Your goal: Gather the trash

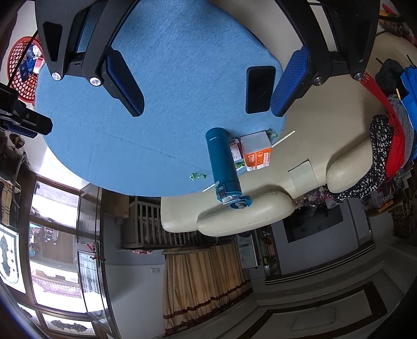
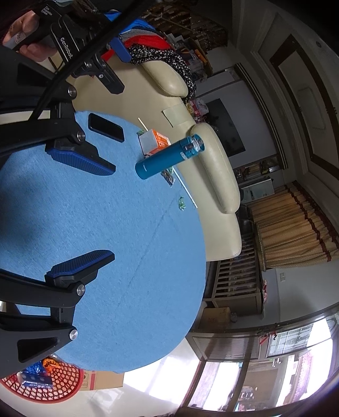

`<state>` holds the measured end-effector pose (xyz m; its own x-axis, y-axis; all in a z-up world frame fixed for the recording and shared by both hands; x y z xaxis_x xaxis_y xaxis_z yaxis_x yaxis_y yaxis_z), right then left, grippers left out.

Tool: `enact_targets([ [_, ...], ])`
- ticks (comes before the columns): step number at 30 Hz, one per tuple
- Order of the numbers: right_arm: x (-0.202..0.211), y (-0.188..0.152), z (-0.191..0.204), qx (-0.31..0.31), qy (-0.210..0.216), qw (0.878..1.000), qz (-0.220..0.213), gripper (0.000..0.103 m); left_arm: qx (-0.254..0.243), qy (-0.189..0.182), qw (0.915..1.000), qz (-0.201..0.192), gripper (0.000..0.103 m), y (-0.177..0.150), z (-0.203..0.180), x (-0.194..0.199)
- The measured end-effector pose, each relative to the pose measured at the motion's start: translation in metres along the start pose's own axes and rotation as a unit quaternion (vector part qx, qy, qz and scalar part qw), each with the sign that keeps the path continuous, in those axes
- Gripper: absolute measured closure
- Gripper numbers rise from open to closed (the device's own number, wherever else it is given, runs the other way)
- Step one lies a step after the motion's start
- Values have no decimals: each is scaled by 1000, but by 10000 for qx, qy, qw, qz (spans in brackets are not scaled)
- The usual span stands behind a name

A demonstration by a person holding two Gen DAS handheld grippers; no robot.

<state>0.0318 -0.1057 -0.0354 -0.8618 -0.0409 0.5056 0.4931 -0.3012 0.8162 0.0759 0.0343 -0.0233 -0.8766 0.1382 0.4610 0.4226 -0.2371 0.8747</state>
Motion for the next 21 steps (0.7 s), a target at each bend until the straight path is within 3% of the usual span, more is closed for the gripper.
enact_targets([
  [8,-5,-1,-13,-134,-38,9999,35,40,-69,-13,9999,121,5,-1,-10,-7],
  [21,14,0,-11,-148,50,9998,-146,40,-200,-48,9997,-96,5,5,-20,15],
])
Point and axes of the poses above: each gripper's, at about its wrist camera, not at the fingertips, and x roughly against the way its jaws point, z to its left, y to its top, the point moved 3 cm from there along -x, roughly the way its jaws point, and after that the axes turned 5 degrees about -z, right-handed, at the moved point
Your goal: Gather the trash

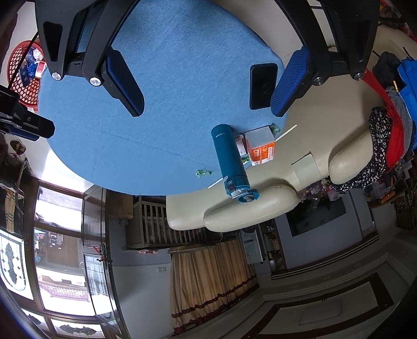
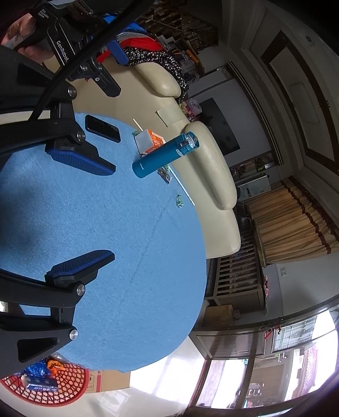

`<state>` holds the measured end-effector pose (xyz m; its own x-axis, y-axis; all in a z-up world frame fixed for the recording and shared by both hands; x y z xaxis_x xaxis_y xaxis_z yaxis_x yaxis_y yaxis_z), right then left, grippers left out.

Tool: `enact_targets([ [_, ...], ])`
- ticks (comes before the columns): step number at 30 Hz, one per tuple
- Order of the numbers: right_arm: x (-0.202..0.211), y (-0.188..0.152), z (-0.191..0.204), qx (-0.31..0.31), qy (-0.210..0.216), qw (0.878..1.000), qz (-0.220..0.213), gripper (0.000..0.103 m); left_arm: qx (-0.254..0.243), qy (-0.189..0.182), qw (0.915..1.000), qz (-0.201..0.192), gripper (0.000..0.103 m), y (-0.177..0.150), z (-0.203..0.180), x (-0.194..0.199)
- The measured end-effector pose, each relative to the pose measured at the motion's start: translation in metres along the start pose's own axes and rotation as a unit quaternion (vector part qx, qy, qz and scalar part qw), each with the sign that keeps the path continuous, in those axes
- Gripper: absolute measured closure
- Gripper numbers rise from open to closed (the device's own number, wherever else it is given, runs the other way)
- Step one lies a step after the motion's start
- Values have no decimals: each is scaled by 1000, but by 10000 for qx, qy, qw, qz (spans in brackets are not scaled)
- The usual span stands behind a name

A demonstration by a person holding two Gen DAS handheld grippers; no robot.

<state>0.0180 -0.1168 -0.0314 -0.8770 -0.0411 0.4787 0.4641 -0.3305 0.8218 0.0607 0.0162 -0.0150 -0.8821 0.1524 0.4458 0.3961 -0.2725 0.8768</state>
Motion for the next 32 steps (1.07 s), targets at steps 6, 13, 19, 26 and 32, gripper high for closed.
enact_targets([
  [6,-8,-1,-6,-59,-68,9999,80,40,1,-62,10000,75,5,0,-4,-11],
  [13,-30,-3,-18,-120,-198,9993,279,40,-3,-149,9995,292,5,-3,-8,-38],
  [19,-63,-8,-44,-288,-434,9974,495,40,8,-259,9979,589,5,-10,-15,-75],
  [26,-125,-27,-91,-252,-1119,9902,800,36,172,-618,9852,1591,5,-46,-32,-166],
  [32,-166,-48,-121,-536,-1325,9814,1284,36,143,-606,9813,1823,5,-66,-43,-208],
])
Point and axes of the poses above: each gripper's, at about its wrist camera, not at the fingertips, and x roughly against the way its jaws point, z to its left, y to its top, the point moved 3 cm from there along -x, roughly the way its jaws point, and after that the axes turned 5 degrees about -z, right-handed, at the moved point
